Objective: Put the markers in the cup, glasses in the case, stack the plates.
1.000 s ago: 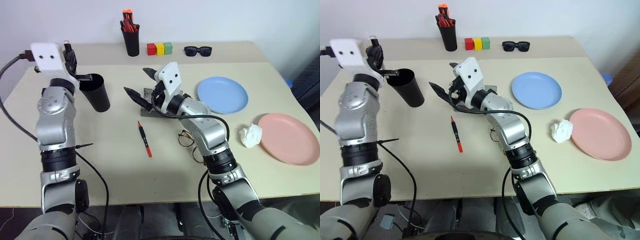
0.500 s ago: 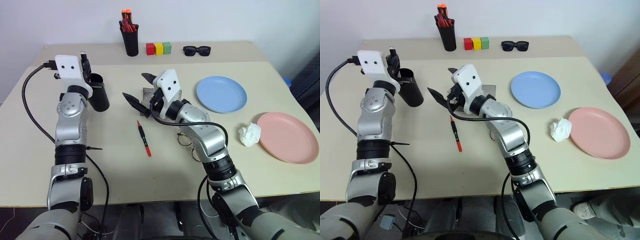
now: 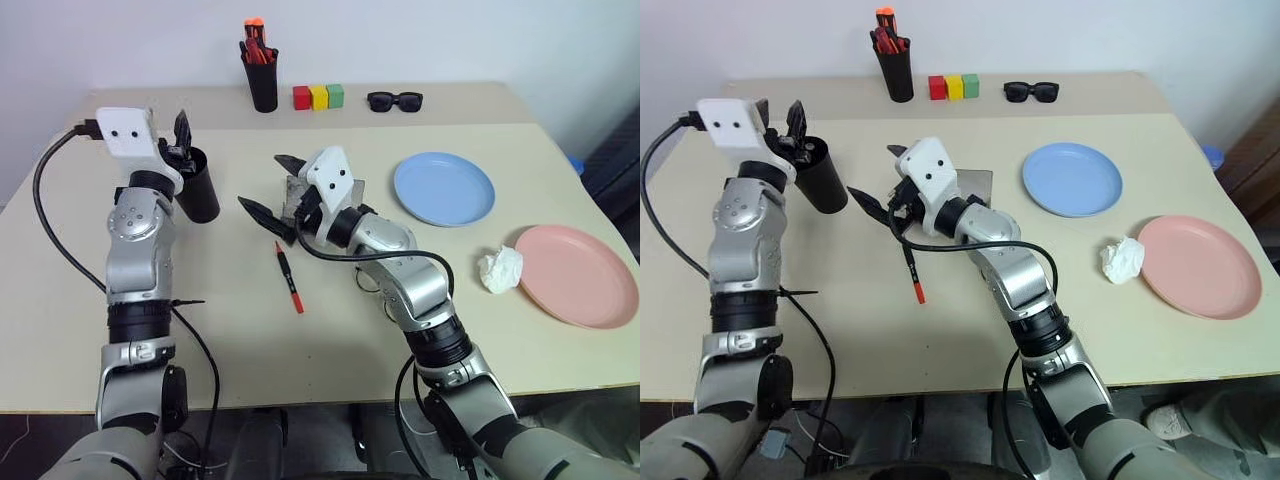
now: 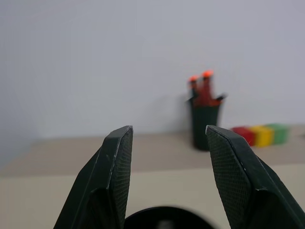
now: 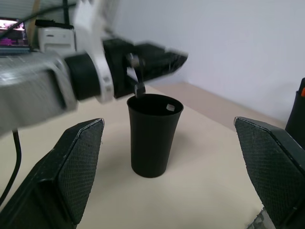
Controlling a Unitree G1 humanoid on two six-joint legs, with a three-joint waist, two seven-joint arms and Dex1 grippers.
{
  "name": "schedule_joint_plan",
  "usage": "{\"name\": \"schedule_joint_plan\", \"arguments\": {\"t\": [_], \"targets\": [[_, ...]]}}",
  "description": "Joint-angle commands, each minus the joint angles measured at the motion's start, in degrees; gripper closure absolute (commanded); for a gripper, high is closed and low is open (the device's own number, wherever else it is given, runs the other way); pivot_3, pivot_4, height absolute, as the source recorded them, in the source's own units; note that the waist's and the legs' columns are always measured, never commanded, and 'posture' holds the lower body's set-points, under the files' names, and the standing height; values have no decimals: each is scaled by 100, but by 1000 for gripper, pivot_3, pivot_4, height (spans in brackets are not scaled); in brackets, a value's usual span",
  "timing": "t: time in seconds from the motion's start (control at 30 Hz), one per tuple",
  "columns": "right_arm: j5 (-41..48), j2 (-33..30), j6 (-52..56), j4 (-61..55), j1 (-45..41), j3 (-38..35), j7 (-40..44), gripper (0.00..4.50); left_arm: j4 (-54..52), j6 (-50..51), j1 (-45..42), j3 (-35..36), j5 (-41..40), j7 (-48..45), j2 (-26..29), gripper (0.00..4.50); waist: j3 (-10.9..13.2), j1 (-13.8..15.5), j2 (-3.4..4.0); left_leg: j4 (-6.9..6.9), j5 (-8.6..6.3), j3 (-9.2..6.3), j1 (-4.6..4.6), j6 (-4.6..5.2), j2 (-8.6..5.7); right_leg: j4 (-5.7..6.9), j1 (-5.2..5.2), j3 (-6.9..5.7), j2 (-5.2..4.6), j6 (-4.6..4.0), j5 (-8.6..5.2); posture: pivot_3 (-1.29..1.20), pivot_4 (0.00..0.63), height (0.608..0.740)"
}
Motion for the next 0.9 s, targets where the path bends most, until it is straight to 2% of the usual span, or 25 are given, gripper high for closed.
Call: {"name": "schedule_joint_plan", "arguments": {"t": [0.03, 0.1, 0.13, 0.2, 0.3, 0.4, 0.5, 0.6, 0.73, 0.9], "targets": [[439, -778, 281, -885, 235, -363, 708, 0, -1863, 1384, 804, -450, -764, -715, 451, 1149, 0, 8, 1, -1, 0, -1, 0, 0, -1, -2, 3, -1, -2, 1, -1, 0, 150, 740], [682, -1271, 498, -1201, 404, -439, 1103, 0, -2441, 2152, 1156, -556, -938, -680, 658, 207, 0, 13, 1, 0, -1, -1, 2, 2, -2, -7, 10, 0, -4, 2, -1, 0, 150, 740], [789, -1464, 590, -1329, 476, -464, 1251, 0, -2632, 2442, 1266, -594, -968, -637, 735, 54, 2, 4, 1, 2, -1, -1, 4, 2, -2, -8, 12, 0, -3, 2, -1, 0, 150, 740], [1179, -2039, 904, -1636, 689, -693, 1721, 0, -3113, 3470, 1577, -711, -1057, -371, 842, 54, 2, -8, 2, 3, -1, -2, 12, 3, -1, -6, 14, 0, 3, 1, -2, 0, 150, 740], [1405, -2475, 1089, -1751, 806, -857, 1956, 0, -3528, 4958, 1688, -648, -1485, -69, 693, 54, 4, -24, 5, 2, -2, -1, 47, 4, 1, -7, 46, 2, 5, -2, -8, 0, 150, 740], [1329, -2620, 1024, -1668, 829, -823, 1986, 0, -3799, 6384, 1652, -740, -1725, 99, 485, 54, 4, -26, 4, 7, -2, -1, 48, 4, 1, -7, 47, 1, 6, -6, -12, 0, 150, 740], [1335, -2576, 1014, -1655, 817, -751, 1977, 0, -3627, 7403, 1352, -777, -1512, 417, 147, 54, 4, -1, 3, 8, -2, -2, 46, 4, 1, -6, 47, 1, 7, 1, -6, 0, 150, 740], [1313, -2558, 1007, -1693, 846, -632, 2005, 0, -3428, 7826, 992, -836, -1305, 650, -281, 54, 4, 20, -1, 10, -1, -2, 42, 4, 0, -10, 46, 0, 6, 1, -6, 0, 150, 740], [1256, -2550, 966, -1694, 840, -508, 2004, 0, -3058, 7892, 672, -1387, -1082, 880, -375, 54, 4, 8, -1, 7, -1, -2, 42, 3, -1, -16, 49, 0, 4, 3, -5, 0, 150, 740], [1268, -2516, 973, -1704, 826, -453, 1980, 0, -2667, 7892, 339, -1628, -1053, 825, -530, 54, 4, 9, -1, 4, -2, -1, 41, 3, -1, -18, 46, 0, 4, 2, -5, 0, 150, 740]]}}
